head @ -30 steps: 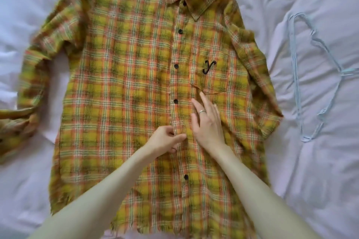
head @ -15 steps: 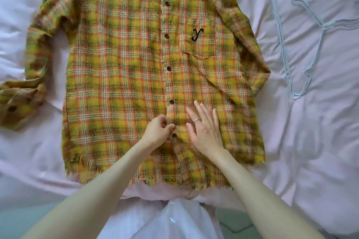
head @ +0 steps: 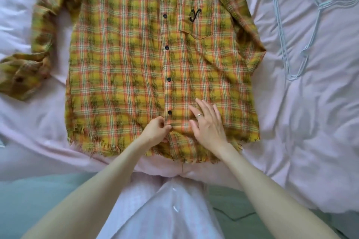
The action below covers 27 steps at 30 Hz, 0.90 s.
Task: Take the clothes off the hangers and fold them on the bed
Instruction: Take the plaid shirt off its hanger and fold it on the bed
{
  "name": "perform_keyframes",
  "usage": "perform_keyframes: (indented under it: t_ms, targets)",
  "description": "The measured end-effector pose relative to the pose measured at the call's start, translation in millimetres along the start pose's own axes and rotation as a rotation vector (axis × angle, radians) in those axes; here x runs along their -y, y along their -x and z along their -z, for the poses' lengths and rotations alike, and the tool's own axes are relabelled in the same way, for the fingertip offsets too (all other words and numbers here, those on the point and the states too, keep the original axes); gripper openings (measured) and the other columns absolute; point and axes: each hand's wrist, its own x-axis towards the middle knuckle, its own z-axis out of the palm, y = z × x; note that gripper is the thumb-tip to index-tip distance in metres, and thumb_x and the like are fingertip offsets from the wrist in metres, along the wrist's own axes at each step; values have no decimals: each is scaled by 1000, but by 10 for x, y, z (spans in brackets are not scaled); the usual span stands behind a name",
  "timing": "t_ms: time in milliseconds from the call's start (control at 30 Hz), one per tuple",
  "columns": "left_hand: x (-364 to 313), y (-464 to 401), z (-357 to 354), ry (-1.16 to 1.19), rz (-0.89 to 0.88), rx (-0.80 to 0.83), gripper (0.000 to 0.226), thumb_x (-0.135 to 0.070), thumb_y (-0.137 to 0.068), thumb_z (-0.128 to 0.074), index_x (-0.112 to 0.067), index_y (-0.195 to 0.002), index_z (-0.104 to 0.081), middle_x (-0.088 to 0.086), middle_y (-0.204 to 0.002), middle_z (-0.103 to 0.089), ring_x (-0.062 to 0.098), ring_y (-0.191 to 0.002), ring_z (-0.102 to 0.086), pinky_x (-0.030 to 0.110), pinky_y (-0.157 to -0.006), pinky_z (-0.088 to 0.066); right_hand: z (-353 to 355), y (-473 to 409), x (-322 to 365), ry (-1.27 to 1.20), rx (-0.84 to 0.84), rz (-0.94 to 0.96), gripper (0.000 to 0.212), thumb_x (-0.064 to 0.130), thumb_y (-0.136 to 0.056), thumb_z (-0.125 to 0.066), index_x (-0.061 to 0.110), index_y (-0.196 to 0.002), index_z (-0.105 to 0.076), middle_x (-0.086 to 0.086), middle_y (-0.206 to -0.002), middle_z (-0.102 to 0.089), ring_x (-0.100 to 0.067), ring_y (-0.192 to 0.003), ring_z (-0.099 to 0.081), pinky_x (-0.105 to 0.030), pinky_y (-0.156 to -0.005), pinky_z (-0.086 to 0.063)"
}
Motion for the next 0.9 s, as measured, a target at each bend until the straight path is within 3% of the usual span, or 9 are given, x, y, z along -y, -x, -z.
perform_keyframes:
  t_ms: [100,233,333,467,567,667,767,833,900]
  targets:
    - [84,135,-18,56,-21,-73,14,-17,-93,-56,-8,-102,-49,5,-87,-61,16,-73,-63,37,-78,-57,72,84,-7,47,82,40,47,31,-95,-48,17,-140,-43,-6,-153,-27,-22,-144,-18,-43,-116,3]
    - [77,221,-136,177,76,-20,45,-16,-83,-71,-14,-113,-38,3,-87,-58,17,-82,-61,32,-79,-54,122,113,-37,71,200,64,51,37,-98,-39,21,-146,-32,-3,-157,-17,-18,-146,-7,-42,-117,6]
    - [77,244,-250,13,94,-101,43,-12,-86,-66,-15,-112,-32,4,-83,-52,18,-78,-56,32,-71,-53,166,142,-108,78,247,95,48,34,-99,-39,20,-144,-34,-3,-156,-19,-17,-145,-9,-39,-118,4]
    - [54,316,-283,-230,31,-222,29,-12,-90,-57,-8,-109,-35,9,-83,-58,21,-69,-60,35,-57,-52,283,153,-258,28,53,35,35,27,-96,-45,12,-125,-58,-5,-142,-44,-22,-140,-28,-48,-117,-3]
    - [-46,350,-287,-418,-122,-477,21,-17,-94,-48,-6,-107,-37,11,-92,-57,27,-72,-57,37,-56,-42,443,66,-421,-83,-162,-212,33,29,-95,-43,10,-108,-67,-6,-122,-57,-27,-121,-47,-48,-111,-22]
    - [-259,284,-318,-559,-331,-580,31,-12,-92,-47,-4,-122,-42,12,-111,-53,29,-95,-53,37,-72,-44,668,-140,-679,-211,-187,-600,28,29,-95,-45,13,-111,-60,-6,-124,-51,-27,-119,-44,-42,-103,-32]
    - [-506,120,-403,-749,-431,-422,43,-21,-95,-45,-12,-137,-38,9,-134,-44,28,-120,-41,40,-94,-40,847,-451,-1045,-453,-203,-880,35,34,-95,-45,9,-117,-55,-8,-121,-55,-27,-111,-50,-35,-88,-40]
    - [-619,5,-447,-846,-479,-304,47,-26,-97,-43,-17,-142,-33,7,-151,-28,27,-138,-24,43,-109,-28,880,-679,-1238,-718,-188,-933,41,39,-96,-43,3,-105,-60,-7,-96,-59,-23,-84,-53,-29,-67,-37]
    - [-686,-125,-473,-941,-522,-198,51,-30,-99,-40,-23,-147,-24,2,-158,-11,26,-146,-4,46,-117,-14,876,-859,-1360,-854,-116,-928,45,49,-92,-44,9,-85,-62,-7,-83,-56,-22,-71,-53,-29,-61,-40]
